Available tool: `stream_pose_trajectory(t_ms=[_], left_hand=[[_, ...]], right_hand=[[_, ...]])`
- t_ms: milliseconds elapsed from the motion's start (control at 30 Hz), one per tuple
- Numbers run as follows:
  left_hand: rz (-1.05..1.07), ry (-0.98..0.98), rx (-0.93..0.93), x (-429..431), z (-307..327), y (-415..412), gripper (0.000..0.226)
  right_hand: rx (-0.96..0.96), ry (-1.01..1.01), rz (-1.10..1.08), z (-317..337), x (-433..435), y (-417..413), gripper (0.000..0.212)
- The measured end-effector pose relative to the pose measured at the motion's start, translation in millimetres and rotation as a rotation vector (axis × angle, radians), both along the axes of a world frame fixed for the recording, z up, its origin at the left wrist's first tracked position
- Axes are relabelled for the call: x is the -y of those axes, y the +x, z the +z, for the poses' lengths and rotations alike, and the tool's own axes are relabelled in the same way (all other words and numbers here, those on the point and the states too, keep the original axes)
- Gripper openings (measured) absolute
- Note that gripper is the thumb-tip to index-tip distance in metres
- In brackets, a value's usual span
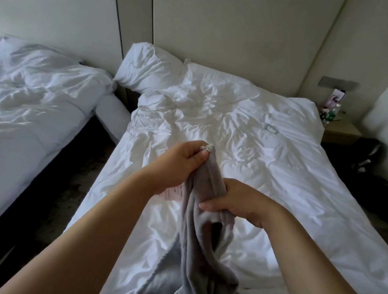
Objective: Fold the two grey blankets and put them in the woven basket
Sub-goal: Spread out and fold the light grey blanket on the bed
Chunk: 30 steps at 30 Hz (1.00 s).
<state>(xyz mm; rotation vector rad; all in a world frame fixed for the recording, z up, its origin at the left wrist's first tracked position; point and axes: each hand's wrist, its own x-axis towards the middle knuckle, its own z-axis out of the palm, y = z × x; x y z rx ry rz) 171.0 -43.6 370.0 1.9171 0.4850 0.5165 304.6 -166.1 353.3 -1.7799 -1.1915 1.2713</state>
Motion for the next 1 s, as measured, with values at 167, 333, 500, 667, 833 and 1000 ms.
stream_pose_trajectory(t_ms=[167,333,500,667,833,1000], left_hand=[[0.013,0.001,0.11,-27.0,38.2,-0.9,0.028],[0.213,0.11,0.188,-63.4,85.3,-10.8,0.03],[0.451,0.094,0.373,-91.6,121.0,-21.2,0.031],[0.556,-0.267,0.729,-98.7,164.8,-22.1,0.033],[0.571,-0.197,0.645,-107.2,173.4,-17.2,0.032],[0.767,-0.263,0.635,-143.6,168.6,-35.9,0.028]], right_hand=[[-0.057,-0.151,0.148,6.1,-22.3,8.1,0.007],[0.141,-0.204,0.129,9.3,-37.7,27.4,0.017],[0.202,-0.152,0.12,21.9,-42.6,41.4,0.01],[0.391,-0.276,0.344,19.6,-46.2,20.1,0.008],[0.578,-0.276,0.125,32.6,-51.3,36.3,0.016],[0.971,0.257,-0.499,94.8,-31.2,107.2,0.029]])
